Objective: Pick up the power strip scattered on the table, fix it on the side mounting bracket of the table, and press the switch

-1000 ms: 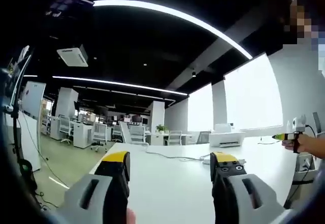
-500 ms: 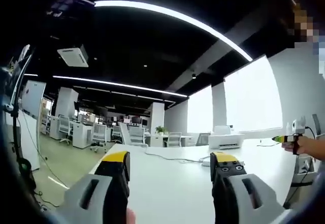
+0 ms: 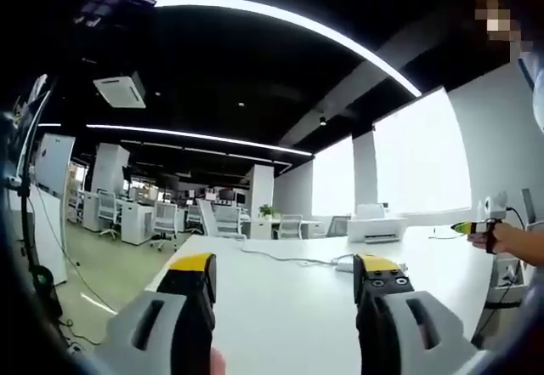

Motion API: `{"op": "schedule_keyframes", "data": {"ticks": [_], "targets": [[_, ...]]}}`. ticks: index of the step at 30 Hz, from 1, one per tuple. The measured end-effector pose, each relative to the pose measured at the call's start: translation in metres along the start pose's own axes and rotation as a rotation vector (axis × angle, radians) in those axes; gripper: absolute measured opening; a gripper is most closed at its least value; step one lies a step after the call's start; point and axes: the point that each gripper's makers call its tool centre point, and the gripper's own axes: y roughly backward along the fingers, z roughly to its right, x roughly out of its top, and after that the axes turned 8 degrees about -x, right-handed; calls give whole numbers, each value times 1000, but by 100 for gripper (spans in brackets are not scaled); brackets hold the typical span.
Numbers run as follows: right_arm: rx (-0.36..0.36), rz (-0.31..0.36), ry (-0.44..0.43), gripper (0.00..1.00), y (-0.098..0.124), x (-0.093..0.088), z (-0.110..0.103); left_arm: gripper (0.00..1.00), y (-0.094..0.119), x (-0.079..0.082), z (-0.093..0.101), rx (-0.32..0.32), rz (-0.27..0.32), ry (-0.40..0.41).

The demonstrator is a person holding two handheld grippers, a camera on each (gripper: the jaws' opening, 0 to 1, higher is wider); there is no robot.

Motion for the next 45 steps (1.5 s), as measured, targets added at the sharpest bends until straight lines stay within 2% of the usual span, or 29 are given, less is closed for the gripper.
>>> {"op": "schedule_keyframes", "data": {"ticks": [13, 26, 36, 40, 45], "targets": [[21, -45, 43, 71, -23, -2, 2, 71, -6, 3, 10, -20, -5, -1], [32, -115, 82, 75, -58, -20, 8, 71, -6, 5, 13, -29, 2, 8], [47, -162, 116, 77, -80, -35, -2, 71, -6, 4, 18, -37, 6, 13], [34, -193, 146, 78, -92, -47, -4, 71, -7, 1, 20, -42, 11, 28], [35, -204, 146, 78, -101, -49, -8, 71, -8, -3, 24, -44, 7, 36]]}}
